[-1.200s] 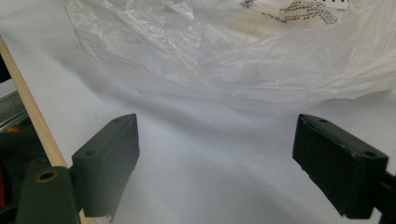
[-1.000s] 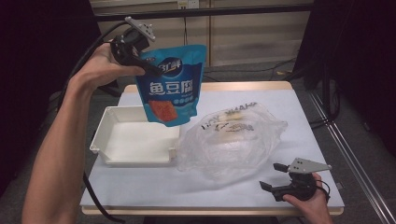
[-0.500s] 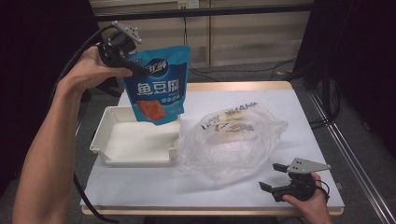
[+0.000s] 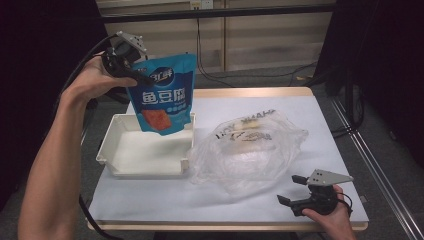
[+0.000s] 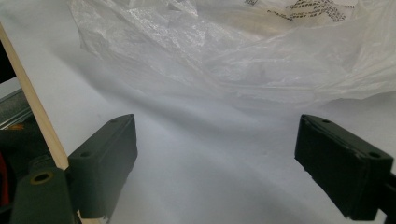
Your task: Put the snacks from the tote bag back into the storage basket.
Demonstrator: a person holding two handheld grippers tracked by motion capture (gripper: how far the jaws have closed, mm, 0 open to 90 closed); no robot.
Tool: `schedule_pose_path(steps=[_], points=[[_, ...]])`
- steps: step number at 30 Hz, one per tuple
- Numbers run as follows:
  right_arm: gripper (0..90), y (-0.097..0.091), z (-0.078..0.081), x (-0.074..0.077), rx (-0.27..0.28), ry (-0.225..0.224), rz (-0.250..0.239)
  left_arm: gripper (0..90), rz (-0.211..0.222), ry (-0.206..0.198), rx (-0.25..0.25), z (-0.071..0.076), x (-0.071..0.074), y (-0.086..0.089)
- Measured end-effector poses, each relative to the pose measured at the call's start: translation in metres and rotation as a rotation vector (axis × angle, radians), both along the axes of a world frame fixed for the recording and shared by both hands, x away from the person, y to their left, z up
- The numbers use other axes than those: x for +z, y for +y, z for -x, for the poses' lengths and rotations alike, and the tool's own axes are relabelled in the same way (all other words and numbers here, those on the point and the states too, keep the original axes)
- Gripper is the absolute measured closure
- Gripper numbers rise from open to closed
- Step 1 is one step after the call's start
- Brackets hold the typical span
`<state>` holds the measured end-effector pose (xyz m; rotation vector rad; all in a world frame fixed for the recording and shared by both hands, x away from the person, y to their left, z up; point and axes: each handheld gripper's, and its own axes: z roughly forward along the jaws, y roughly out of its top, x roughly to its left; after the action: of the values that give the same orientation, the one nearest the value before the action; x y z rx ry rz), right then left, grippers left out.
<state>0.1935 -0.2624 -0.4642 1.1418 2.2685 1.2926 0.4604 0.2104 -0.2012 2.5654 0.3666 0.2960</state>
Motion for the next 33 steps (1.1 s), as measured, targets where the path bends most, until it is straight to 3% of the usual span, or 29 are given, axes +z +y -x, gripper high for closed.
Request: schedule_pose_path(steps=[3,7,11,22,24,33], points=[[12.7,0.0,0.0,-0.001,0.004,0.0,0.003,90.0,-0.005,0.011,0.0,-0.003,-0.006,0.0],[12.7,0.0,-0.001,0.0,0.006,-0.003,0.001,90.0,0.007,0.017,0.046,-0.006,-0.013,-0.002],[12.7,0.0,-0.001,0.0,0.003,0.003,0.004,90.0,0.002,0.024,0.028,-0.01,-0.02,-0.004],[12.7,0.0,-0.001,0.0,0.008,0.0,-0.002,90.0,-0.016,0.047,0.029,-0.019,-0.039,-0.012],[12.7,0.0,-0.001,0.0,0.008,0.003,-0.002,90.0,-0.006,0.056,0.05,-0.019,-0.045,-0.014],[12.3,0.0,0.0,0.0,0.008,0.003,-0.003,90.0,-0.024,0.074,0.037,-0.026,-0.061,-0.016]])
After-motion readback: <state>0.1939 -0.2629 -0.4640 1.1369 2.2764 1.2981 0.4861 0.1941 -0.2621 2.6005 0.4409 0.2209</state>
